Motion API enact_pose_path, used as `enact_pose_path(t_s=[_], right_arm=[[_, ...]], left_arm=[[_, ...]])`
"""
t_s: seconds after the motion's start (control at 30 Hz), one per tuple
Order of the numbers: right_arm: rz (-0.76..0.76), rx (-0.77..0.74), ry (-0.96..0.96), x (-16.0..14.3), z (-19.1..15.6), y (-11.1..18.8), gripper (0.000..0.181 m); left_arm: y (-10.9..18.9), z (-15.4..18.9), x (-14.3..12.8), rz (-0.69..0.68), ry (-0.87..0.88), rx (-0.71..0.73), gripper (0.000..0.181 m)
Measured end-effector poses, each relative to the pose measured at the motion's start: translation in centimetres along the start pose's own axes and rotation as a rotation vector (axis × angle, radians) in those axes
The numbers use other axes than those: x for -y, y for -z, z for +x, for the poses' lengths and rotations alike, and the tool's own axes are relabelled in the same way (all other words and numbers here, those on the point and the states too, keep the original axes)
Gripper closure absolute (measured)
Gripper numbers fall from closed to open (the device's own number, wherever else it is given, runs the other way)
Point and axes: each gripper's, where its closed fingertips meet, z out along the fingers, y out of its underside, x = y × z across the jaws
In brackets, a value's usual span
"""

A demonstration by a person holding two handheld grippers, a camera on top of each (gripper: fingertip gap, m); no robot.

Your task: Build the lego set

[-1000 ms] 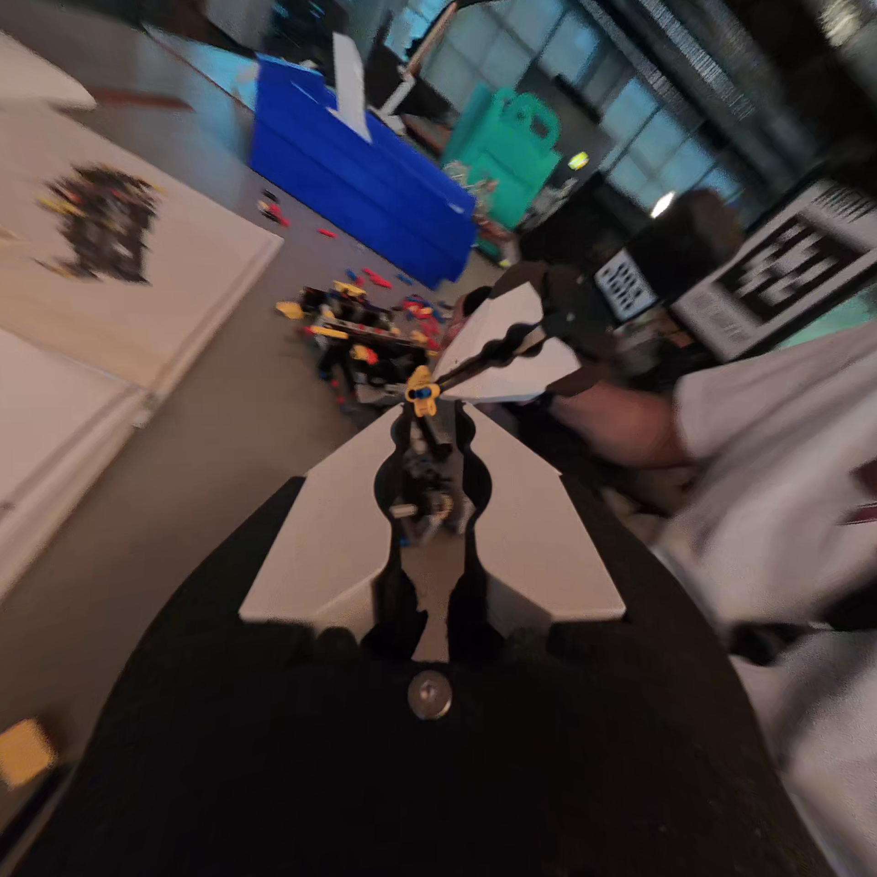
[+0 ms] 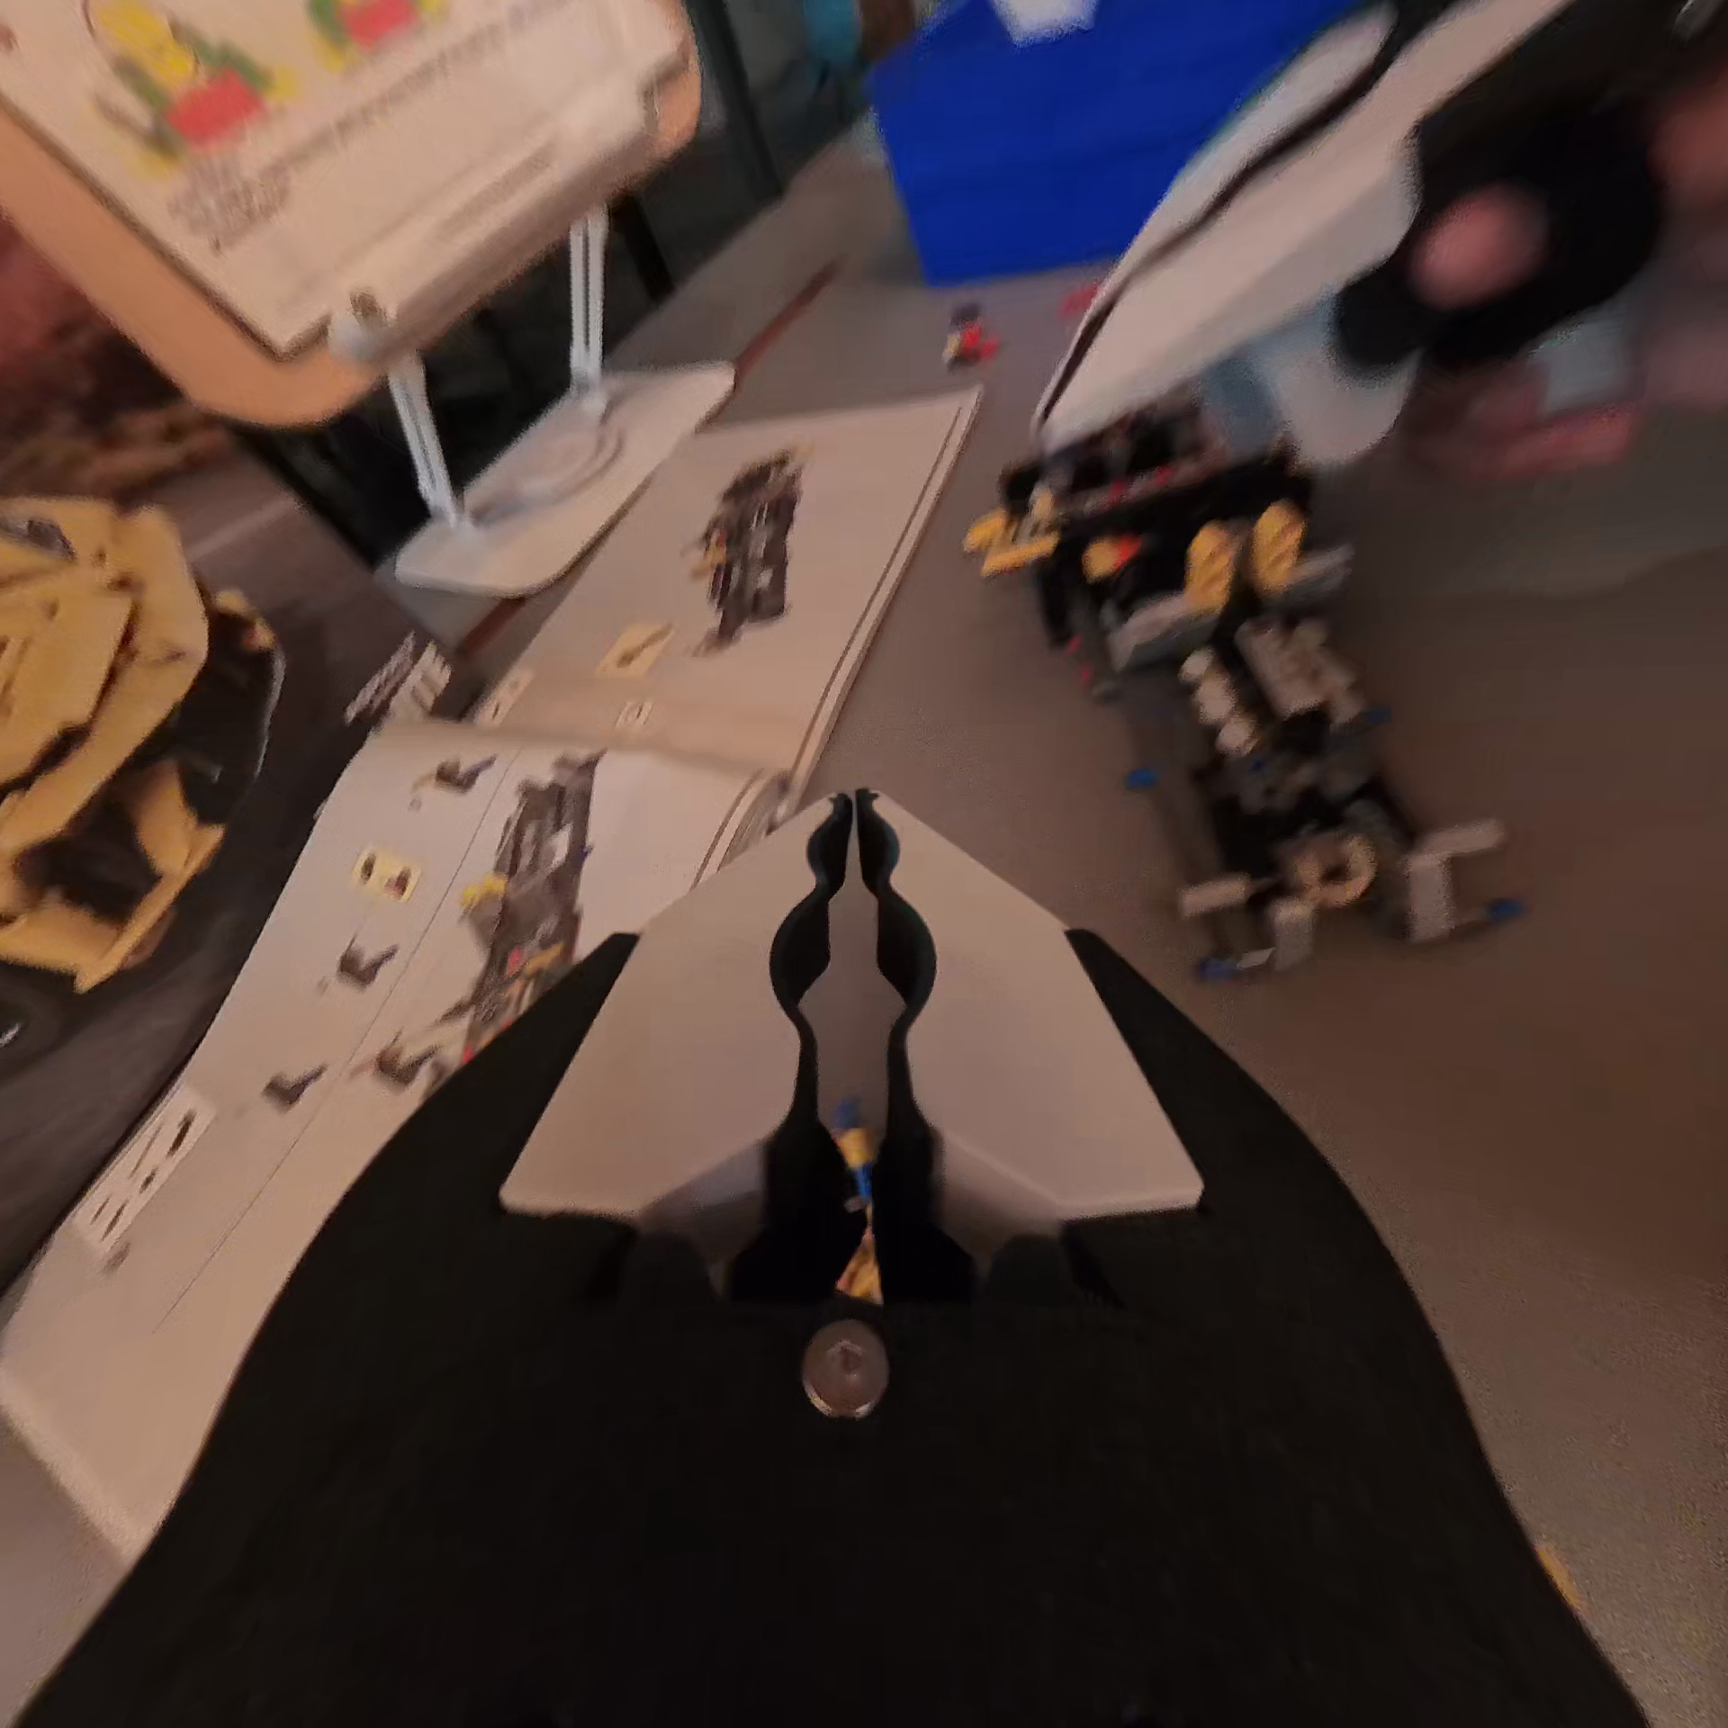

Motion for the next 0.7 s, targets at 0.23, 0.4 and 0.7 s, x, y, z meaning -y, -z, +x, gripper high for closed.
enact_pose_path(t_s=[0.23, 0.4, 0.7], right_arm=[[-0.096, 0.068, 0.021, 1.6, 0.1, -0.3, 0.165], [-0.121, 0.098, 0.040, 0.2, -0.8, -1.2, 0.165], [-0.428, -0.094, 0.174, -5.0, 0.6, 3.9, 0.143]], left_arm=[[4.9, -5.5, -6.9, -0.294, 0.234, 0.060, 0.169], [6.7, -1.5, -9.2, -0.371, 0.299, -0.116, 0.160], [3.2, -1.9, -10.4, -0.465, 0.214, -0.086, 0.160]])
